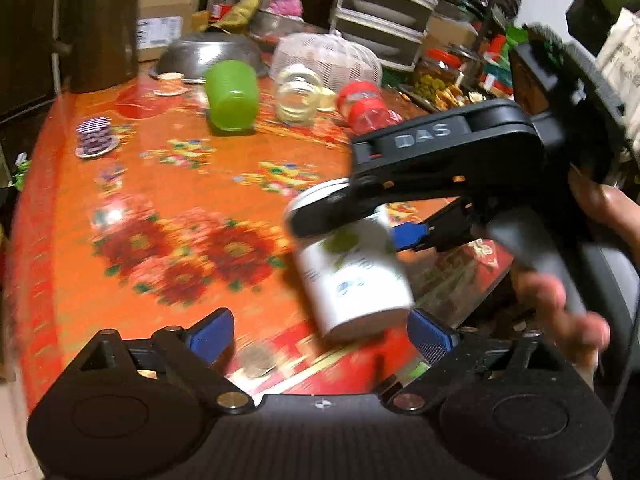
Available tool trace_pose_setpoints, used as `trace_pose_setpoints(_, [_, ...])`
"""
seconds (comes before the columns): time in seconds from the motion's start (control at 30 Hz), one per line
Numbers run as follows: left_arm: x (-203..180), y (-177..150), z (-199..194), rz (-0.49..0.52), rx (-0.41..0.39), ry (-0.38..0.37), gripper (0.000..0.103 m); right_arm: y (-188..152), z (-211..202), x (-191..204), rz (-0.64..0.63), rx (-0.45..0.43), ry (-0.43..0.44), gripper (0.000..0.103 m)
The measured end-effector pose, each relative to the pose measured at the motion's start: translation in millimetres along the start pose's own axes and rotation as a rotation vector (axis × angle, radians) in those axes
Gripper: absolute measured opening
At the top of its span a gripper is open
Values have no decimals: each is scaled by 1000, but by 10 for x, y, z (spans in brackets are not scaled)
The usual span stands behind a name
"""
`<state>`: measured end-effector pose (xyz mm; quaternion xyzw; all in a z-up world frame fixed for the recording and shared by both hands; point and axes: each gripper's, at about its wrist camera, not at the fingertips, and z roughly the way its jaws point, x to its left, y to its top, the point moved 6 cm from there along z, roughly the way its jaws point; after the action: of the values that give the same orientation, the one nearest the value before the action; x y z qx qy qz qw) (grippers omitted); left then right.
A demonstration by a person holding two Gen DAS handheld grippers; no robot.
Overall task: Flip cup upright
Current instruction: 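Grasp the white cup with the right gripper and open the left gripper, then rotate the right gripper to turn the white cup opening upward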
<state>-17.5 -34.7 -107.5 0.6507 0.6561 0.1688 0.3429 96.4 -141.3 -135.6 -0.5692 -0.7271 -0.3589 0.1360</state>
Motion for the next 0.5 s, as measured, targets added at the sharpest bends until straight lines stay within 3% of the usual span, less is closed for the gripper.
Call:
trace_pose_setpoints(0.33, [669, 2, -434, -181, -148, -23, 95, 4, -48, 52, -35, -42, -33, 68])
trace_pose_setpoints(0.5, [786, 11, -507, -213, -207, -41, 95, -29, -430, 258, -210, -327, -103, 68])
